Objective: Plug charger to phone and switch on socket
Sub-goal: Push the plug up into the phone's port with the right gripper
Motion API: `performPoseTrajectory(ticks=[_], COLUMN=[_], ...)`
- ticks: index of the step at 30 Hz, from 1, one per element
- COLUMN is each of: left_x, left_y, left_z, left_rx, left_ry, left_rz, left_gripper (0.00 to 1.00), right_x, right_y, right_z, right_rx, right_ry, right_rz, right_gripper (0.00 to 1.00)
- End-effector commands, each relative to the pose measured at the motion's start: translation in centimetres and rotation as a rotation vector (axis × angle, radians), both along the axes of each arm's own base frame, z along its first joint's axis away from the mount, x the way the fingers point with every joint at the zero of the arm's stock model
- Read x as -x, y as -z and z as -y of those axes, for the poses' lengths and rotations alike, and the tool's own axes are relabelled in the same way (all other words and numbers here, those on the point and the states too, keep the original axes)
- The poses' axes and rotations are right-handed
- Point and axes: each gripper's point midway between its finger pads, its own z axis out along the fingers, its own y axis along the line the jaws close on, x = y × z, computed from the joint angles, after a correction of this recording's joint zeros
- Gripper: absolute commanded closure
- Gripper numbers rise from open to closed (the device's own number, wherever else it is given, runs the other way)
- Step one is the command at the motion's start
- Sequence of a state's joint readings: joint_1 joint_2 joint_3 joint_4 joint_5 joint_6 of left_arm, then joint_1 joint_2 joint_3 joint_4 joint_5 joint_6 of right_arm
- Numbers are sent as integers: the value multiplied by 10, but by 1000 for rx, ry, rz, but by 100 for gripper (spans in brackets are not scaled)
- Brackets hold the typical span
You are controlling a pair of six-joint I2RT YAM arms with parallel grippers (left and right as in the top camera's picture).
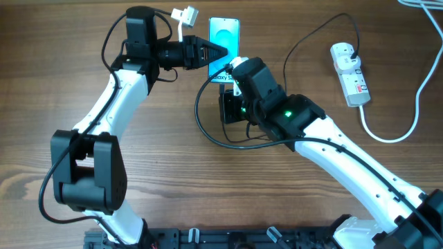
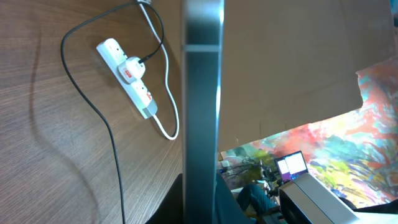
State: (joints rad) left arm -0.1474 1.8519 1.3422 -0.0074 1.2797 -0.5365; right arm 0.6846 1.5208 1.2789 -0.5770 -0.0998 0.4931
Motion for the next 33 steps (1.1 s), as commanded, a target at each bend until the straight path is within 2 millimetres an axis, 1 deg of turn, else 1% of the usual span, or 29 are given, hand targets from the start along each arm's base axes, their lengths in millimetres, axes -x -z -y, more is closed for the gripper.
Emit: performPoseTrajectory(ticks=[1, 5, 11, 17, 20, 22, 25, 31, 33], left_x=[17, 18, 19, 19, 19, 19, 20, 20, 20], left_y=[-19, -20, -20, -20, -20, -20, -21, -21, -21], left_z=[4, 5, 5, 5, 5, 5, 5, 5, 5], left_rx=[42, 46, 47, 47, 49, 49, 51, 51, 51], left_ry=[79, 86, 89, 90, 93, 93, 96, 96, 96], left_rz=[22, 21, 21, 25, 24, 24, 24, 24, 24], left_gripper=[96, 96, 96, 96, 96, 96, 96, 96, 96], right_x=[-22, -28, -32, -33, -33, -34, -34, -40, -42], right_y=[-12, -13, -18, -37, -36, -37, -37, -38, -39], right_z=[9, 17, 15, 15, 16, 17, 17, 26, 29], right_rx=[30, 58, 58, 43, 55, 59, 59, 63, 58], right_ry=[62, 102, 89, 84, 84, 90, 90, 118, 123], right_rz=[98, 128, 158, 188, 192, 196, 196, 199, 198], right_gripper=[96, 96, 95, 94, 94, 91, 91, 93, 95])
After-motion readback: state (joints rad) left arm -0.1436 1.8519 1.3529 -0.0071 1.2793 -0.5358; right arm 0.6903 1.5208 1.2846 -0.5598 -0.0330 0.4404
